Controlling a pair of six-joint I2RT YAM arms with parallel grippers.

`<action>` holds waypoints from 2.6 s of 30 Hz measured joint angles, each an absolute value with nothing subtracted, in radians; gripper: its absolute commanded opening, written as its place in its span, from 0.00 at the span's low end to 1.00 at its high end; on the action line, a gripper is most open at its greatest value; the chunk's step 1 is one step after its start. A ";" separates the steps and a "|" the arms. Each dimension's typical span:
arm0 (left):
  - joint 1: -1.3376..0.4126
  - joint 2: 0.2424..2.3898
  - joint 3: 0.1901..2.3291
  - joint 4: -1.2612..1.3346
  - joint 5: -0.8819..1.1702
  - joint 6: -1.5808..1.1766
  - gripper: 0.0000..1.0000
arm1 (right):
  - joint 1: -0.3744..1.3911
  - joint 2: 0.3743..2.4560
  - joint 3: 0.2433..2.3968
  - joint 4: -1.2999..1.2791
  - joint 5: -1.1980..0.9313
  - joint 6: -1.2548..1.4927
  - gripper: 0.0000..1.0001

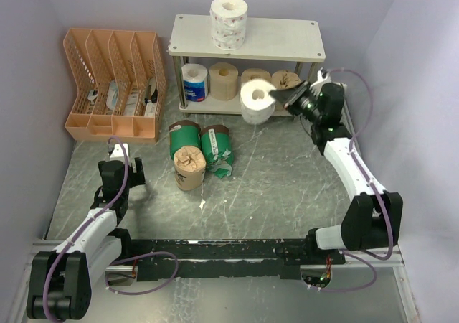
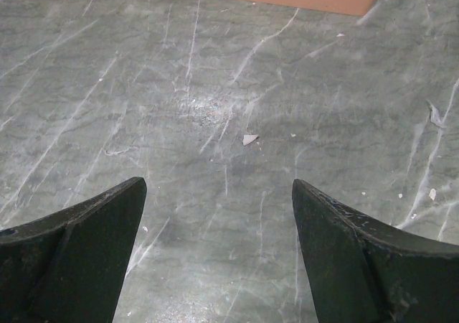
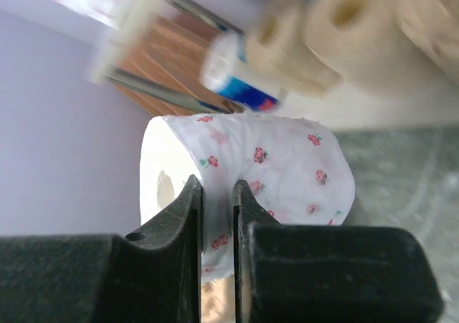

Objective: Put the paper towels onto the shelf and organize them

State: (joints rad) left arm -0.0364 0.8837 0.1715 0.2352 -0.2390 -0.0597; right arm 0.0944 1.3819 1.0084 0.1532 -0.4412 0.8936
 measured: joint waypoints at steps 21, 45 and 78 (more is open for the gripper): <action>-0.035 0.886 0.171 0.235 -0.237 -0.059 0.94 | 0.045 1.689 1.644 0.255 -0.307 1.201 0.00; -0.017 0.896 0.171 0.235 -0.209 -0.060 0.94 | 0.056 1.769 1.800 0.191 -0.109 1.077 1.00; -0.014 0.894 0.171 0.235 -0.205 -0.060 0.94 | 0.205 2.202 2.262 0.161 0.056 1.272 1.00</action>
State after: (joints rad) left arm -0.0143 0.8936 0.1715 0.2352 -0.2054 -0.0605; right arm 0.2047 2.2024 2.2616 0.1612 0.0563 1.2716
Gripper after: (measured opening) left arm 0.942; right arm 0.999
